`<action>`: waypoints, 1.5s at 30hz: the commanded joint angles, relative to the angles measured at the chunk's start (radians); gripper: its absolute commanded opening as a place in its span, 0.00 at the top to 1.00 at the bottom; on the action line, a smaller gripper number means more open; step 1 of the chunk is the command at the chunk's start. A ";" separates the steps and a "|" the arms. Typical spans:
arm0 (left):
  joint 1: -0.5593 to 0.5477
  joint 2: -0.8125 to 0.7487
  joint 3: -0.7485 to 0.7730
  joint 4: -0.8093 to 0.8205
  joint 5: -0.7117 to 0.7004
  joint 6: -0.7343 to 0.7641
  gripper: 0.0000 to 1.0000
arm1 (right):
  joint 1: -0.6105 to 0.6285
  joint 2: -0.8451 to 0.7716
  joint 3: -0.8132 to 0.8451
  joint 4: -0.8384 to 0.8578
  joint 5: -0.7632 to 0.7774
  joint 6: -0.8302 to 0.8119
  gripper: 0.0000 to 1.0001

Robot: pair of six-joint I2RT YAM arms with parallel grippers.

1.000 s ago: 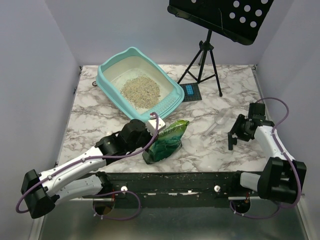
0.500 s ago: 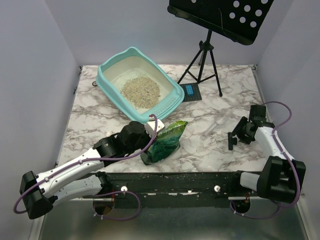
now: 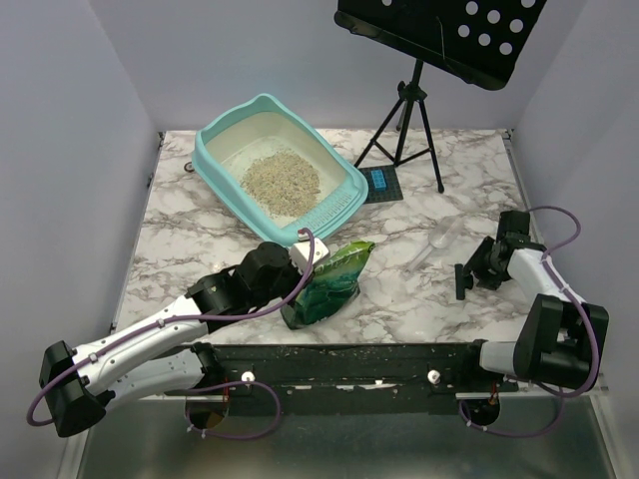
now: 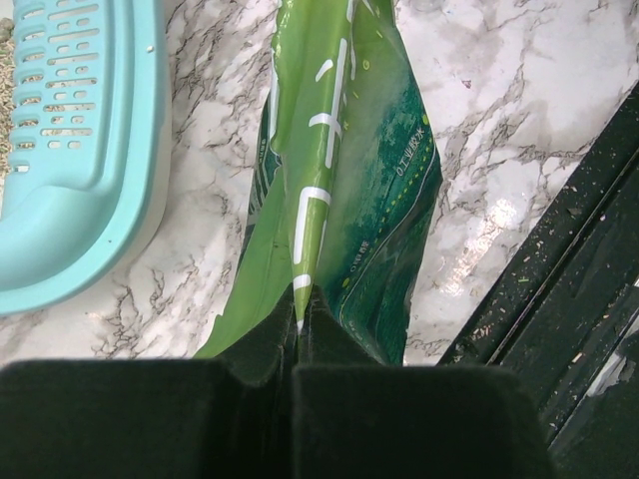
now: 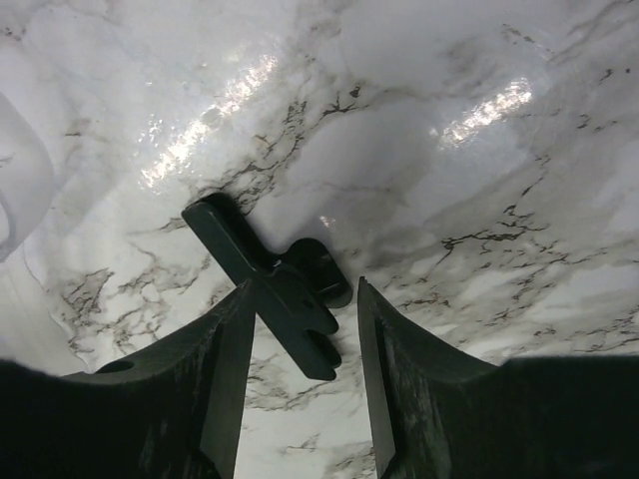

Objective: Fill the litter box with clean litter

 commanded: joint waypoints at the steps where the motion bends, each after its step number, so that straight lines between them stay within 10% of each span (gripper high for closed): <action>1: -0.006 -0.028 0.029 0.107 -0.032 0.000 1.00 | -0.006 0.003 -0.028 0.063 -0.068 -0.010 0.49; 8: -0.006 -0.017 0.029 0.104 -0.038 0.005 1.00 | -0.006 0.055 -0.032 0.094 -0.111 -0.017 0.59; 14: -0.006 -0.017 0.028 0.105 -0.049 0.008 1.00 | -0.008 0.057 -0.043 0.110 -0.134 -0.019 0.99; 20: -0.006 -0.017 0.022 0.111 -0.056 0.012 0.99 | -0.006 -0.032 -0.049 0.107 -0.166 -0.013 0.99; 31: -0.015 0.004 0.071 0.059 0.005 0.014 0.52 | 0.003 -0.333 0.146 -0.084 -0.109 -0.071 1.00; 45: -0.040 0.090 0.422 -0.079 0.086 -0.090 0.39 | 0.320 -0.381 0.480 -0.099 -0.640 -0.209 0.99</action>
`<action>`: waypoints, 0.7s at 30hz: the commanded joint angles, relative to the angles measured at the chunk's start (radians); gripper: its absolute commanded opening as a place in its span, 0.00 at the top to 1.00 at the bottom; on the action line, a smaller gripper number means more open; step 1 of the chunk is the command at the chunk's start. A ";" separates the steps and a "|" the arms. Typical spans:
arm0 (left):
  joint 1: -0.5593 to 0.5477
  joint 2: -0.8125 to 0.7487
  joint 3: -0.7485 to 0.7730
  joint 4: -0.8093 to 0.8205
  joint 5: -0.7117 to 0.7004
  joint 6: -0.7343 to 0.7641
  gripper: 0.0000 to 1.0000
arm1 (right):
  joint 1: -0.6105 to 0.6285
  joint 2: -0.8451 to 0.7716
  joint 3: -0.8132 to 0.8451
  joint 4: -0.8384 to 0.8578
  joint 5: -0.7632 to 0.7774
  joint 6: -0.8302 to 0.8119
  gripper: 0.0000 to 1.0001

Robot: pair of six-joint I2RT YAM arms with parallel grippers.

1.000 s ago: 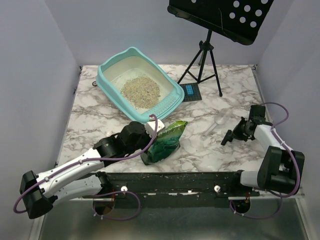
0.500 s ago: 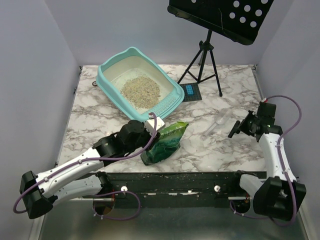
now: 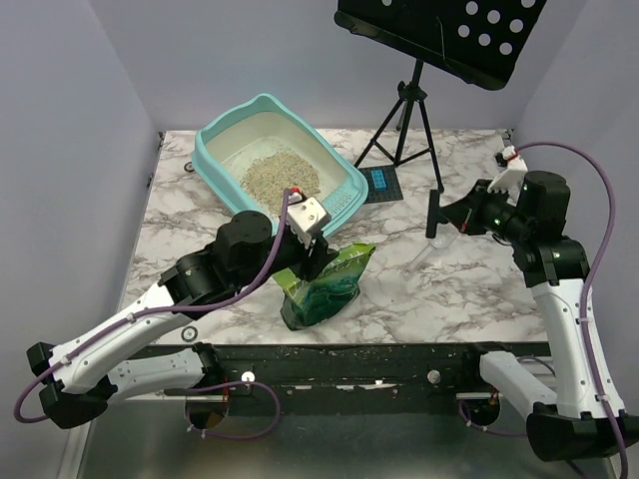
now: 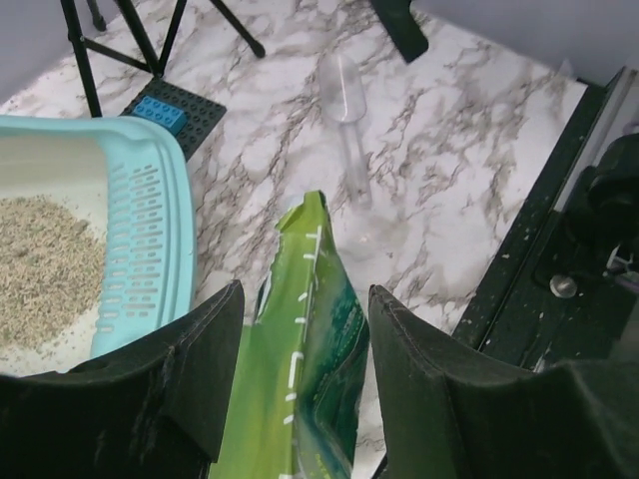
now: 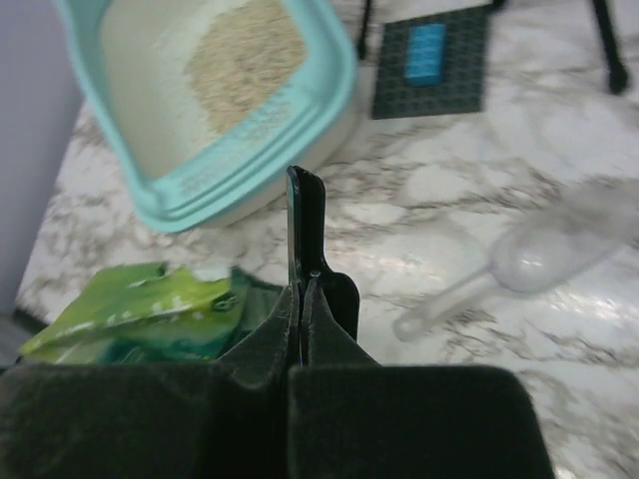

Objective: Fill the litter box with clean litter

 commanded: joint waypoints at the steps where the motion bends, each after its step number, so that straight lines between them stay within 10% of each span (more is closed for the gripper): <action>1: 0.015 0.072 0.078 -0.002 0.097 -0.089 0.40 | 0.104 -0.001 0.080 0.005 -0.272 -0.069 0.99; 21: 0.317 0.146 -0.361 1.268 0.652 -0.837 0.48 | 0.336 0.046 0.115 0.197 -0.467 -0.066 0.99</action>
